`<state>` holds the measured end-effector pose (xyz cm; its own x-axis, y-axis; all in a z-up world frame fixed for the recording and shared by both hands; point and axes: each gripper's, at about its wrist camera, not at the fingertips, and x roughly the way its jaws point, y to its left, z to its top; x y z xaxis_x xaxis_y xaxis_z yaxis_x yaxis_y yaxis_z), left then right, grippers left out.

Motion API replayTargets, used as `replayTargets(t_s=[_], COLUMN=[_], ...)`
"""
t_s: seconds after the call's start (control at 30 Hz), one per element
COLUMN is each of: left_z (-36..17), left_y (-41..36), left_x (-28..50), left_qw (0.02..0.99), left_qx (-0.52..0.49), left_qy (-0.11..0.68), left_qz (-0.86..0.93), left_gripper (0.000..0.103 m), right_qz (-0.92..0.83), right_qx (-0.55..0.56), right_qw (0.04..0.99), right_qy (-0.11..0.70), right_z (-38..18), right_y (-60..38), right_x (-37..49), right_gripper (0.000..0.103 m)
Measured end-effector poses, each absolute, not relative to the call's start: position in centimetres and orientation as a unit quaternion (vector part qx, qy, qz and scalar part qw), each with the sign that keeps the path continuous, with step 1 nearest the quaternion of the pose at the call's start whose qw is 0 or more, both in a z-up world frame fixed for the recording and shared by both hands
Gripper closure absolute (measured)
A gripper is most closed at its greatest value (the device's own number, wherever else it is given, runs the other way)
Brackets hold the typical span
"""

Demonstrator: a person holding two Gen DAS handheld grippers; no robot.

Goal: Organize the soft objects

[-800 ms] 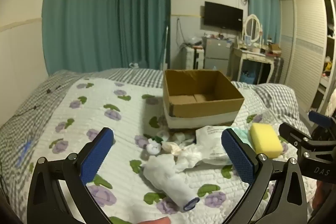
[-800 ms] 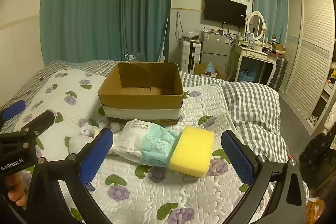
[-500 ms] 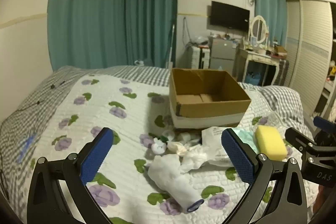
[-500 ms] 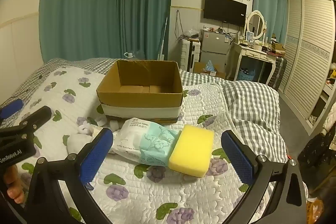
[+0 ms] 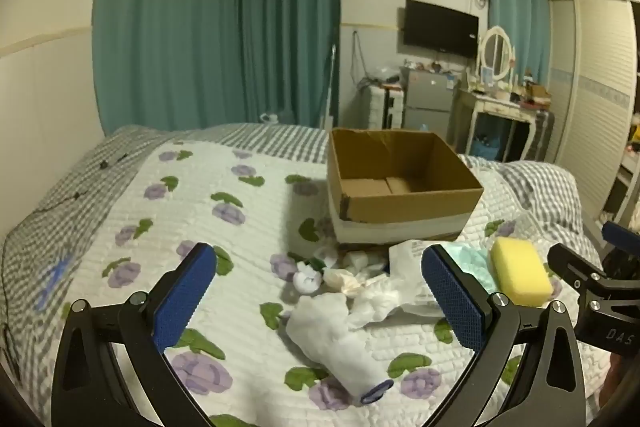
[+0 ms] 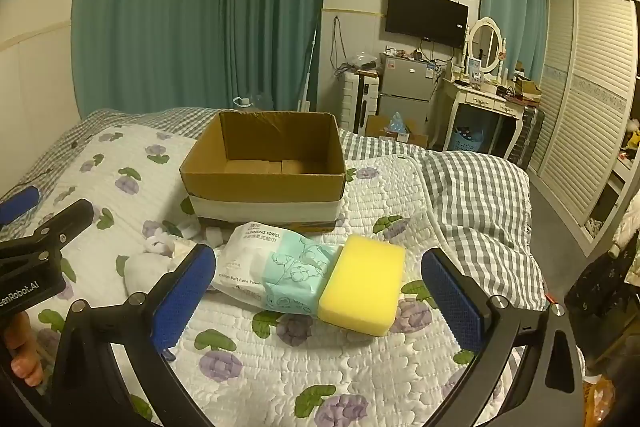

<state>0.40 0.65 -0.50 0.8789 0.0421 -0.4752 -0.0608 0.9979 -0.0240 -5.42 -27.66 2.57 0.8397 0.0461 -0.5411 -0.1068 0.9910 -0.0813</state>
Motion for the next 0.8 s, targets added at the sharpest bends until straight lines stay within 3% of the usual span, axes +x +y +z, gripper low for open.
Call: replayTargets(t_s=[0.8], left_z=[-0.55], left_y=[0.93], left_x=[0.20], left_qw=[0.968], left_qx=[-0.025], left_qy=[0.247], left_qz=[0.031], left_gripper=[0.000], right_qz=[0.037], right_qx=[-0.058], right_qw=[0.955], right_qy=[0.288], right_z=[2.80], right_y=[-27.00], right_x=[-5.61], right_gripper=[0.000])
